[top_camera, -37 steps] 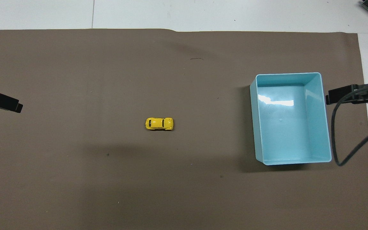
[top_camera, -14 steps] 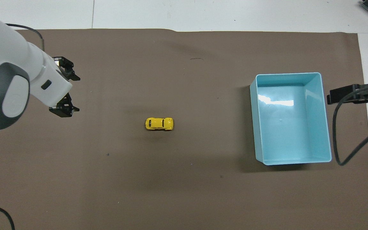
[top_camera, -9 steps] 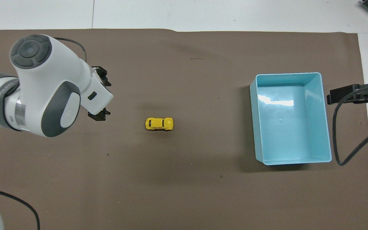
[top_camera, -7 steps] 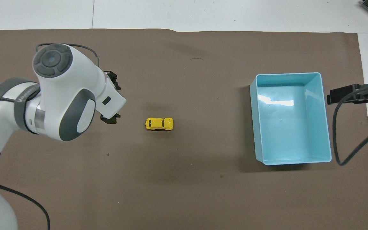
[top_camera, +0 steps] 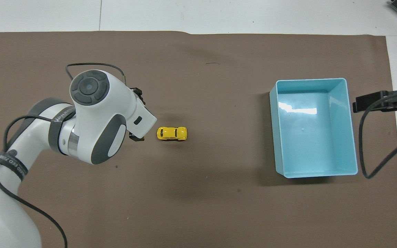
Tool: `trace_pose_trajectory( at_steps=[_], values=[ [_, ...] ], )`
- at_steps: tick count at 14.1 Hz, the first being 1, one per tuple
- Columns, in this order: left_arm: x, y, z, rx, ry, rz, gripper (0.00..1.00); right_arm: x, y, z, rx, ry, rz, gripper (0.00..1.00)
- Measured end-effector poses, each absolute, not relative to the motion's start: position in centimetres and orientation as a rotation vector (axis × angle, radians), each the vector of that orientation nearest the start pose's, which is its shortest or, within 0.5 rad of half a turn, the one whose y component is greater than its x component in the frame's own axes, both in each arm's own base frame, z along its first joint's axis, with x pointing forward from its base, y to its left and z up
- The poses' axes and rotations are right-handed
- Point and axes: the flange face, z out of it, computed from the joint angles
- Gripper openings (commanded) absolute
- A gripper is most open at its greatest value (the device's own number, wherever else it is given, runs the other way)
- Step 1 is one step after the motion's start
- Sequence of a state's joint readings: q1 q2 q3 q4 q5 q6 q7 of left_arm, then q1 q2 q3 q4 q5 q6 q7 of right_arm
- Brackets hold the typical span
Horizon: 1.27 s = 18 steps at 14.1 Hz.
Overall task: Wind up and store yellow beetle car
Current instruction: 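Reach the left gripper toward the yellow toy car, then lower the left gripper onto the yellow car and close on it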
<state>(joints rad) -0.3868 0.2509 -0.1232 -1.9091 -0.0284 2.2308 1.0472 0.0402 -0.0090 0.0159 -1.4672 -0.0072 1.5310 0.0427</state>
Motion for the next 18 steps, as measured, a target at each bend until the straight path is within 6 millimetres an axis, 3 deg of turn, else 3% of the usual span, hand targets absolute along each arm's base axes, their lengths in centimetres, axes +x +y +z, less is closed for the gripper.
trace_pose_trajectory(
  at_steps=[7,13,18],
  values=[
    [52.1,-34.8,30.8,-2.327,2.184,-0.120,1.00,54.7,3.0,67.5,-3.143,-0.020,-0.115,1.00],
    [52.0,-35.1,30.2,-2.355,2.156,-0.112,1.00,54.7,3.0,67.5,-3.143,-0.020,-0.115,1.00],
    [51.5,-35.7,30.4,-2.323,2.148,-0.090,0.58,54.7,3.0,67.5,-3.143,-0.020,-0.115,1.00]
  ],
)
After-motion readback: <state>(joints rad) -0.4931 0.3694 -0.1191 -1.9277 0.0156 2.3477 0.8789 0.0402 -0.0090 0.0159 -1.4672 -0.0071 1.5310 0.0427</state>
